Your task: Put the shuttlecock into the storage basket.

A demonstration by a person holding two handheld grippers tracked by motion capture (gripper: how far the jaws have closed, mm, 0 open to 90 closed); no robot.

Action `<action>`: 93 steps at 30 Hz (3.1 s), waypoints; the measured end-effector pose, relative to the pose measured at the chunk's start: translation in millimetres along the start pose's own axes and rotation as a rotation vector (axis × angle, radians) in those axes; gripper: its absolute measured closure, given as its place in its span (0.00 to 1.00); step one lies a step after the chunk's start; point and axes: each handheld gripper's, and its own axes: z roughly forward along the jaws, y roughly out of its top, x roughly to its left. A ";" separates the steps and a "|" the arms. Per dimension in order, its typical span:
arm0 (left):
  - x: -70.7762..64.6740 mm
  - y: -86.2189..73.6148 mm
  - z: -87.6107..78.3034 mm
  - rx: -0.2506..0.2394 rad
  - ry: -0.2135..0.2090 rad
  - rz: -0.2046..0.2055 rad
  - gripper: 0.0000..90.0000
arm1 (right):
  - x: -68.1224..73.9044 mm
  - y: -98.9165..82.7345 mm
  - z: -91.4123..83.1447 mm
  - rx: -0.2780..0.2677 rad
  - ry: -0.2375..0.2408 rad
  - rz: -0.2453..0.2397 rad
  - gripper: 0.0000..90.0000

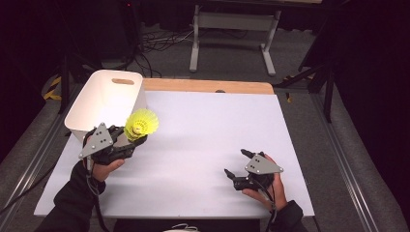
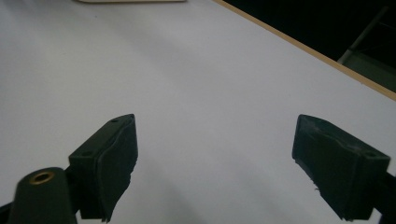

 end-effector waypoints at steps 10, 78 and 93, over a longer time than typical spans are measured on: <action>2.2 2.3 -4.0 -0.012 0.010 -0.002 0.59 | -0.9 -0.3 -0.3 -0.001 -0.003 -0.001 0.17; 74.6 45.0 -23.6 0.039 0.146 -0.046 0.57 | 1.9 -2.0 9.6 0.038 0.022 0.001 0.17; 110.3 50.7 -7.7 0.104 0.167 -0.081 0.56 | 0.0 -3.4 11.7 0.045 0.011 0.009 0.17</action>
